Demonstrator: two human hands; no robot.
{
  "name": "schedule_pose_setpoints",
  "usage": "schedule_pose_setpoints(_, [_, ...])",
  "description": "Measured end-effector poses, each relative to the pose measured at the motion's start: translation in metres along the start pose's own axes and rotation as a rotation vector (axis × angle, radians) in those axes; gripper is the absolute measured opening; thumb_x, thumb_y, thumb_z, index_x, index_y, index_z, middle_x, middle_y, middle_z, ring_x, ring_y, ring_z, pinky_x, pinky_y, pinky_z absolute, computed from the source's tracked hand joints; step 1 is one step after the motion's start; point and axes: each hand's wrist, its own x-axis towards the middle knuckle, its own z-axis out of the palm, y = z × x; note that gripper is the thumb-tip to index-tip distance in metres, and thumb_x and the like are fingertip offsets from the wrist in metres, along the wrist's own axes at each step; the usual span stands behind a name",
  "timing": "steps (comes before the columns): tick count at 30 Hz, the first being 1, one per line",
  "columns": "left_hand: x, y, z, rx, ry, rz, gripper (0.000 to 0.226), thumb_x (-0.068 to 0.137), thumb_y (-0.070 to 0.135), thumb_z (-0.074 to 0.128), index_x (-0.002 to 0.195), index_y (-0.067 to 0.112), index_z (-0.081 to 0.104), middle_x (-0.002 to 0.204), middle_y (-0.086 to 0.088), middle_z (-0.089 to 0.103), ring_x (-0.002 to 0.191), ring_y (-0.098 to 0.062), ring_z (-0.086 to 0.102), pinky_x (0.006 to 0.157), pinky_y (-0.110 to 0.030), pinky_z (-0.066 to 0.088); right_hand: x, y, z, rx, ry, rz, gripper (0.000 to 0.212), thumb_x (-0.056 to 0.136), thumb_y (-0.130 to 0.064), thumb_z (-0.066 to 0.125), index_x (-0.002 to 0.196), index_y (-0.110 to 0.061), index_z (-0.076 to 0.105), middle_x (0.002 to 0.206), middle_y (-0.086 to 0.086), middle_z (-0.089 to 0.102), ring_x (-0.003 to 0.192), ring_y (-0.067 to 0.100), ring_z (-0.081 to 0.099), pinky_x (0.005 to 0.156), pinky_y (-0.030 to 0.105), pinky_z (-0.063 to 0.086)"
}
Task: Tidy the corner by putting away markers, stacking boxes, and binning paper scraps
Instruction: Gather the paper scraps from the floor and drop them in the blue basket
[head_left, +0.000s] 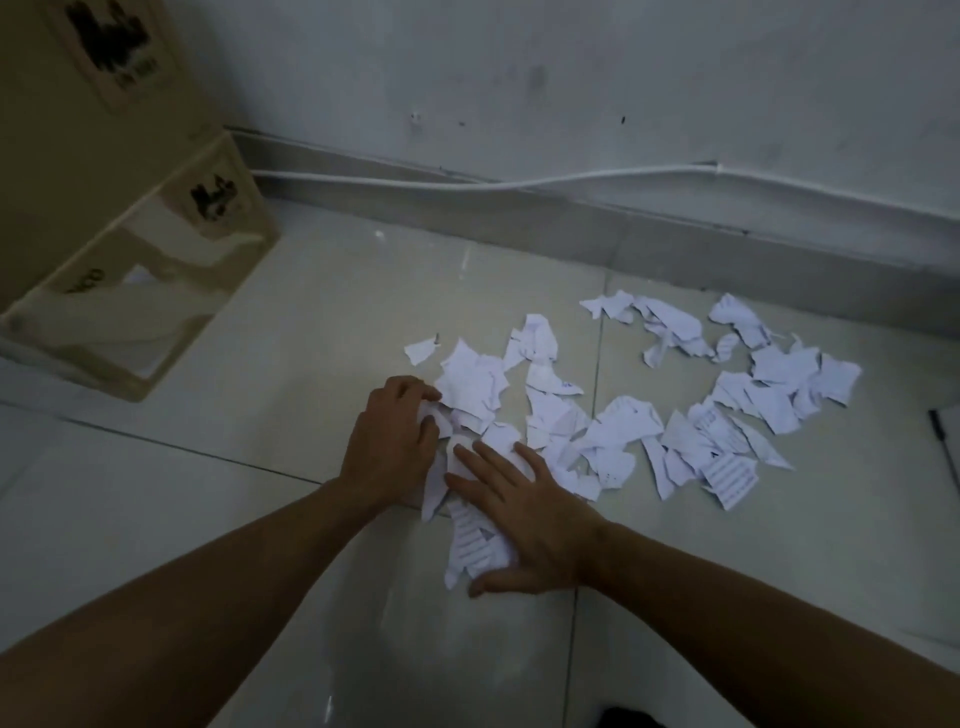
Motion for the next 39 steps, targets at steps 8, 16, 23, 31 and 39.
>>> schedule_pose_setpoints(8, [0.002,-0.002,0.016,-0.053,0.038,0.027,0.035,0.093,0.027,0.039,0.116,0.014,0.062,0.119,-0.006,0.063,0.103,-0.026,0.060,0.088,-0.041,0.048,0.041,0.026,-0.001,0.106,0.194,0.310,0.081,0.090,-0.072,0.033,0.149,-0.016,0.039,0.162,0.009,0.026,0.150,0.024,0.024,0.119,0.055,0.019])
schedule_pose_setpoints(16, [0.005,-0.003,0.031,-0.105,-0.005,0.057,0.064,0.097,0.056,0.033,0.151,0.023,0.030,0.160,-0.003,0.027,0.148,-0.023,0.023,0.119,-0.046,0.023,0.041,0.052,-0.021,0.132,0.408,0.426,0.084,0.090,-0.075,0.024,0.153,-0.020,0.031,0.164,0.005,0.023,0.152,0.023,0.017,0.120,0.056,0.005])
schedule_pose_setpoints(23, [0.008,0.017,0.049,0.195,-0.153,0.063,0.076,0.092,0.065,-0.002,0.155,0.028,0.019,0.164,-0.002,0.014,0.151,-0.028,0.010,0.116,-0.060,0.004,0.022,0.050,-0.012,0.422,0.425,0.489,0.079,0.096,-0.069,0.011,0.151,-0.017,0.036,0.161,0.005,0.030,0.150,0.017,0.020,0.123,0.046,0.010])
schedule_pose_setpoints(31, [0.013,0.028,0.047,0.158,-0.101,0.017,0.087,0.084,0.076,-0.009,0.156,0.031,0.009,0.165,0.001,0.003,0.152,-0.025,0.002,0.118,-0.056,0.000,0.025,0.074,-0.006,0.323,0.412,0.926,0.077,0.095,-0.061,0.014,0.158,-0.017,0.015,0.167,0.007,0.004,0.154,0.023,-0.003,0.122,0.047,-0.005])
schedule_pose_setpoints(39, [0.016,0.033,0.047,0.098,-0.031,0.070,0.099,0.079,0.087,0.020,0.156,0.029,-0.001,0.165,-0.001,-0.006,0.152,-0.024,-0.005,0.116,-0.061,0.002,0.054,0.078,-0.033,0.507,0.690,0.519,0.049,0.101,-0.039,0.039,0.144,-0.017,0.045,0.157,0.006,0.036,0.146,0.018,0.029,0.118,0.037,0.015])
